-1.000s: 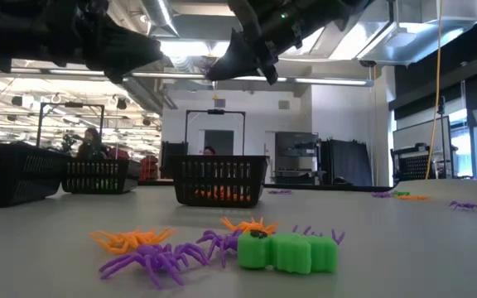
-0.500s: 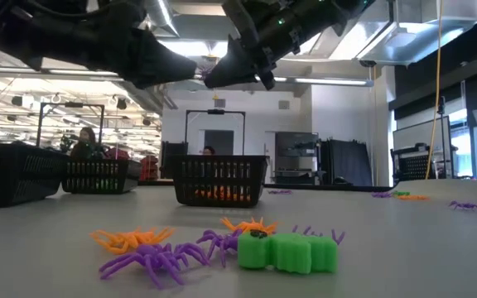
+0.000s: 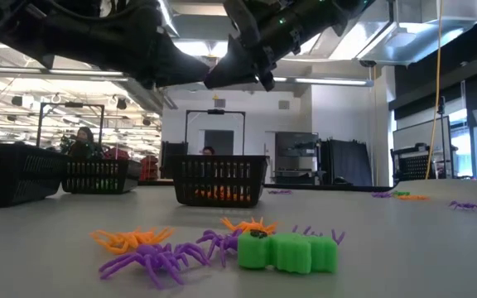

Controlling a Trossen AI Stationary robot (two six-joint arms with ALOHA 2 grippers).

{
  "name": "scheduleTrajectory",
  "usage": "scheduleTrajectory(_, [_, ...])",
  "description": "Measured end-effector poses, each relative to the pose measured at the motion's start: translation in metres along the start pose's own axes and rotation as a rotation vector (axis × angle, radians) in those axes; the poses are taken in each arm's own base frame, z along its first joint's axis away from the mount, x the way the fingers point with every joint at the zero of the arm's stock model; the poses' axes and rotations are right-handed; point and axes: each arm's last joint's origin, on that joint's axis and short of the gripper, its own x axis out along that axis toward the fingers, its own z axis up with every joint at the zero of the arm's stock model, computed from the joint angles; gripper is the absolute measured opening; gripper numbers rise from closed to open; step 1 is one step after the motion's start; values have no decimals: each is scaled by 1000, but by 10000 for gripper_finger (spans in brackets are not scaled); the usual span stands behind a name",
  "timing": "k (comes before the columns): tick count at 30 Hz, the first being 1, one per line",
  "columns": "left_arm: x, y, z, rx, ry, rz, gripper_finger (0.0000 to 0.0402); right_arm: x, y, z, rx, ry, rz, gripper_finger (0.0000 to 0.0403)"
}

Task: Sort Halloween decoration
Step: Put the purple spider toy into the bottom left black basket

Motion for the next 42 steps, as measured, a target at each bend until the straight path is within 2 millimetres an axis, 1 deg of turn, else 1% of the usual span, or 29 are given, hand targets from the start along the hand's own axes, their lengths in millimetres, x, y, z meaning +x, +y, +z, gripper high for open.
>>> scheduleTrajectory(4, [0, 0, 0, 3, -2, -1, 178, 0, 1, 0, -1, 1, 2, 1])
scheduleTrajectory(8, [0, 0, 0, 18, -2, -2, 160, 0, 1, 0, -1, 1, 2, 1])
scheduleTrajectory(12, [0, 0, 0, 26, -2, -10, 117, 0, 1, 0, -2, 1, 1, 1])
scheduleTrajectory(18, [0, 0, 0, 45, -1, -11, 18, 0, 0, -1, -2, 3, 1, 1])
scheduleTrajectory(19, [0, 0, 0, 44, -1, -11, 10, 0, 0, -1, -2, 3, 1, 1])
scheduleTrajectory(22, [0, 0, 0, 46, 0, -10, 7, 0, 0, -1, -21, 7, 3, 2])
scheduleTrajectory(24, [0, 0, -1, 49, 6, -8, 3, 0, 0, -2, -25, 20, 5, 10])
scheduleTrajectory(26, [0, 0, -2, 56, 17, 10, 2, 0, -1, -5, -30, 47, -1, 27])
scheduleTrajectory(30, [-3, 3, -4, 73, 70, 68, 1, -2, -2, -8, -57, 132, -16, 80])
scheduleTrajectory(32, [-9, 3, -3, 45, 97, 72, 1, -5, -2, -9, -66, 187, -25, 108])
scheduleTrajectory(33, [-13, 1, 3, 37, 100, 58, 0, -7, -3, -10, -68, 225, -32, 121])
scheduleTrajectory(35, [-23, -5, 23, 26, 108, 17, 0, -11, -4, -13, -56, 279, -45, 143])
scheduleTrajectory(36, [-30, -7, 32, 17, 140, 5, 0, -13, -4, -14, -52, 298, -50, 152])
scheduleTrajectory(38, [-46, -12, 45, -8, 255, -13, 0, -18, -5, -15, -42, 329, -58, 164])
scheduleTrajectory(39, [-54, -14, 49, -37, 321, -22, 0, -19, -5, -15, -42, 339, -60, 168])
scheduleTrajectory(40, [-64, -17, 51, -82, 384, -29, 0, -19, -5, -15, -42, 341, -61, 170])
scheduleTrajectory(42, [-79, -25, 49, -170, 480, -37, 0, -19, -5, -15, -41, 335, -59, 172])
